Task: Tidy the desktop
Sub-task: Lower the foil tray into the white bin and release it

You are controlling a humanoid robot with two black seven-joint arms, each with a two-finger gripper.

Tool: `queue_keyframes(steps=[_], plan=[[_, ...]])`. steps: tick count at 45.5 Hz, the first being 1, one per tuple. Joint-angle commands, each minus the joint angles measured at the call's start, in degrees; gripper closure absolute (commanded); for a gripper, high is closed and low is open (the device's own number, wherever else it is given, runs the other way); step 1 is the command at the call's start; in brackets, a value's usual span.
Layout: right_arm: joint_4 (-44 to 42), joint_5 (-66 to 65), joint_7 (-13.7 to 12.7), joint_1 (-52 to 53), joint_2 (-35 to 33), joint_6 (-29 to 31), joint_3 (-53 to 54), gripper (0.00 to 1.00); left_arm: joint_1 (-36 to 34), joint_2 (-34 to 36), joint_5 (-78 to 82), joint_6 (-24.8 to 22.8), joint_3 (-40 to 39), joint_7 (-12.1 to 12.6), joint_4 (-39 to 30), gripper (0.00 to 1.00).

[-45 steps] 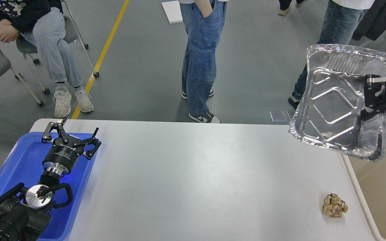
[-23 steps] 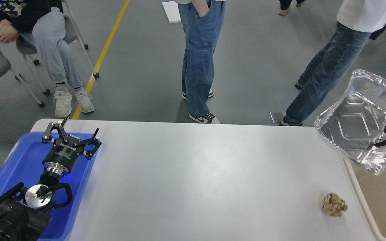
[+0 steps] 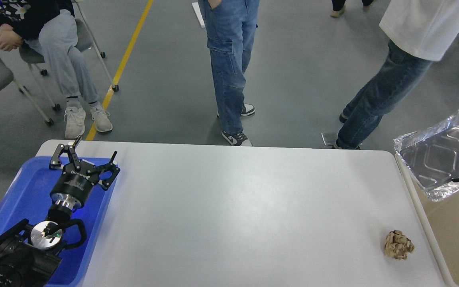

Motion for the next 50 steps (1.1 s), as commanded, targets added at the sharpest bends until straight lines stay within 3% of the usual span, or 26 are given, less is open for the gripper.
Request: queue_keyframes(steps=[1, 12, 18, 32, 41, 50], plan=[[-8.5, 2.5, 0.1, -15.6, 0.3, -8.3, 10.7, 1.0, 0.0, 0.0, 0.0, 0.0, 0.0, 0.0, 0.0, 0.0], [-19.0, 5.4, 0.0, -30.9, 3.2, -10.9, 26.5, 1.0, 0.0, 0.0, 0.0, 0.0, 0.0, -0.1, 0.0, 0.0], [-28.5, 5.1, 0.0, -39.7, 8.5, -11.3, 35.0, 1.0, 0.0, 0.0, 0.0, 0.0, 0.0, -0.1, 0.0, 0.0], [-46.5, 5.1, 0.1, -48.4, 19.4, -13.8, 38.0, 1.0, 0.0, 0.0, 0.0, 0.0, 0.0, -0.1, 0.1, 0.0], [-57.0, 4.8, 0.2, -54.5, 24.4, -13.9, 46.2, 1.0, 0.0, 0.0, 0.0, 0.0, 0.0, -0.1, 0.0, 0.0], [-61.6, 3.8, 0.3, -55.4, 27.5, -16.5, 48.9, 1.0, 0.0, 0.0, 0.0, 0.0, 0.0, -0.1, 0.1, 0.0]])
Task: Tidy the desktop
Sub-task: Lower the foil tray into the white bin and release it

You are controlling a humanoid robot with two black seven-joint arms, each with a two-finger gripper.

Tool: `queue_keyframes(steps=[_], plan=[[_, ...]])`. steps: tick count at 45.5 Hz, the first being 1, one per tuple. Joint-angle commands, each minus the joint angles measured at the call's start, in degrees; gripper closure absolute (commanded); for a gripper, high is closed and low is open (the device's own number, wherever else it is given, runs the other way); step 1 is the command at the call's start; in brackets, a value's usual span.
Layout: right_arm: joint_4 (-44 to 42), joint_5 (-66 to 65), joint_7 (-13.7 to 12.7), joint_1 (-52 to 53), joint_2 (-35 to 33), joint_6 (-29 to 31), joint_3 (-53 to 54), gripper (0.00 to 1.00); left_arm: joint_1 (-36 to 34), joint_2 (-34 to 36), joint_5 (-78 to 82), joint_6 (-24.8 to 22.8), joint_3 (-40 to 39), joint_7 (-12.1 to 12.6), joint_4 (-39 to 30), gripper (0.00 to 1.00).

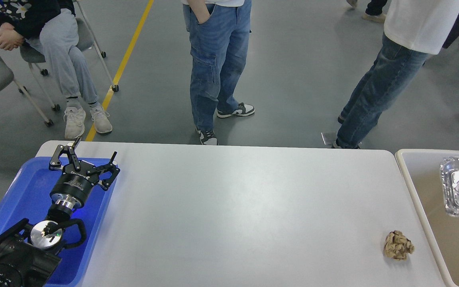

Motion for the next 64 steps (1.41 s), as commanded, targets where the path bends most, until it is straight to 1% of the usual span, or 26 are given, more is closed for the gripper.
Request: queue_keyframes(steps=[1, 4, 8, 18, 64], plan=[[-7.9, -0.7, 0.1, -3.6, 4.4, -3.3, 5.2, 1.0, 0.0, 0.0, 0.0, 0.0, 0.1, 0.0, 0.0, 0.0], [-7.9, -0.7, 0.1, -3.9, 4.4, -5.2, 6.2, 1.0, 0.0, 0.0, 0.0, 0.0, 0.0, 0.0, 0.0, 0.0], [-7.9, -0.8, 0.1, -4.4, 5.1, -6.1, 6.4, 1.0, 0.0, 0.0, -0.1, 0.0, 0.0, 0.0, 0.0, 0.0], [-7.8, -0.8, 0.1, -6.3, 5.9, -6.2, 6.3, 1.0, 0.0, 0.0, -0.1, 0.0, 0.0, 0.0, 0.0, 0.0], [-7.4, -1.0, 0.2, -5.9, 6.3, -6.1, 6.3, 1.0, 0.0, 0.0, -0.1, 0.0, 0.0, 0.0, 0.0, 0.0]])
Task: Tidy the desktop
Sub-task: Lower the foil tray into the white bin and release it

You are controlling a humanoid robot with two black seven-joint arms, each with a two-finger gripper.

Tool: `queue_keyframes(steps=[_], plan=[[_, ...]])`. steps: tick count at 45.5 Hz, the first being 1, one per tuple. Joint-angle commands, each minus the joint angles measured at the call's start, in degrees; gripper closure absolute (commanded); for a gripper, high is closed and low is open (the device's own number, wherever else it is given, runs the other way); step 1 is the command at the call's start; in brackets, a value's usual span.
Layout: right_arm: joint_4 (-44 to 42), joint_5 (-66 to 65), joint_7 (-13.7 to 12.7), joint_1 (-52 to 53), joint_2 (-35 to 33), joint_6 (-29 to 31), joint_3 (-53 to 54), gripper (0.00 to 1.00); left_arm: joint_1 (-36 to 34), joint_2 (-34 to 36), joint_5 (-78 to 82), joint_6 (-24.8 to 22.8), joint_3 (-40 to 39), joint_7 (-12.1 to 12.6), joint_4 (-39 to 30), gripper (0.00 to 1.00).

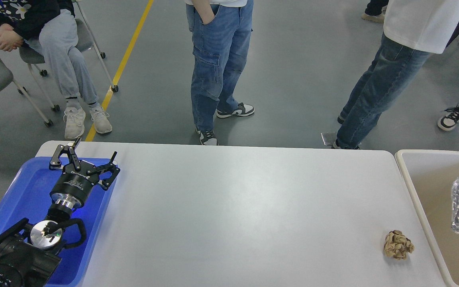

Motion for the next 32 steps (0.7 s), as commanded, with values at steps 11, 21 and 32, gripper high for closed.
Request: queue_keyframes(steps=[11, 21, 32], plan=[[-0.4, -7.1, 0.0, 0.4, -0.6, -0.8, 0.0, 0.34, 0.0, 0.0, 0.0, 0.0, 0.0, 0.0, -0.1, 0.0], [0.0, -8.9, 0.0, 0.5, -0.5, -5.2, -0.1, 0.18, 0.0, 0.0, 0.0, 0.0, 0.0, 0.0, 0.0, 0.0], [0.0, -9.0, 0.0, 0.7, -0.5, -5.3, -0.1, 0.17, 0.0, 0.0, 0.0, 0.0, 0.0, 0.0, -0.1, 0.0]])
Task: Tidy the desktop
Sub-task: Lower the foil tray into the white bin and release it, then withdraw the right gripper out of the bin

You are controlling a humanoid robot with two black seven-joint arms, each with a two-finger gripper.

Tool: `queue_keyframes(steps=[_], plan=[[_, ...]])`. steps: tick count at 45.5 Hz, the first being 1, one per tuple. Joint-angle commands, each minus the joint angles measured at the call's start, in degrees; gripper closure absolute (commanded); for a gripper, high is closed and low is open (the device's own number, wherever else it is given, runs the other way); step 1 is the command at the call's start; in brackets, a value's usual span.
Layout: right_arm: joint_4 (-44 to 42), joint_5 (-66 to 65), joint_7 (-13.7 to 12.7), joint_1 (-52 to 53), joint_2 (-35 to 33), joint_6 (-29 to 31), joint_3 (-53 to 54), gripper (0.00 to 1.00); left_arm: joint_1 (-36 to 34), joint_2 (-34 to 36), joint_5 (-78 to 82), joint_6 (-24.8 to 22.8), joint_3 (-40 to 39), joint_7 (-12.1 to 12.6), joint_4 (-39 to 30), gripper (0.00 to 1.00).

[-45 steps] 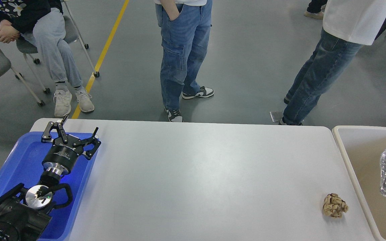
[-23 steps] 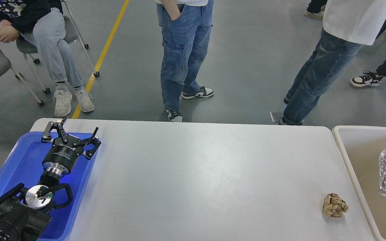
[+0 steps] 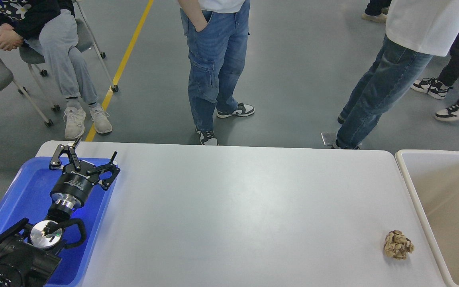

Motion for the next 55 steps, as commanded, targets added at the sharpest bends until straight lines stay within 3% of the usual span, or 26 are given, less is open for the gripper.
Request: queue_keyframes(steps=[1, 29, 38, 48, 55], plan=[[0.0, -1.0, 0.0, 0.1, 0.0, -1.0, 0.0, 0.17, 0.0, 0.0, 0.0, 0.0, 0.0, -0.1, 0.0, 0.0], [0.2, -1.1, 0.0, 0.8, -0.3, -1.1, -0.1, 0.15, -0.1, 0.0, 0.0, 0.0, 0.0, -0.1, 0.0, 0.0], [1.4, -1.1, 0.0, 2.6, -1.3, -0.7, -0.1, 0.01, 0.0, 0.0, 0.0, 0.0, 0.0, -0.1, 0.0, 0.0], [17.2, -3.0, -0.5, 6.7, -9.5, -1.0, -0.3, 0.0, -0.1, 0.0, 0.0, 0.0, 0.0, 0.0, 0.0, 0.0], [23.8, -6.6, -0.6, 8.4, -12.4, -0.9, -0.4, 0.0, 0.0, 0.0, 0.0, 0.0, 0.1, 0.0, 0.0, 0.0]])
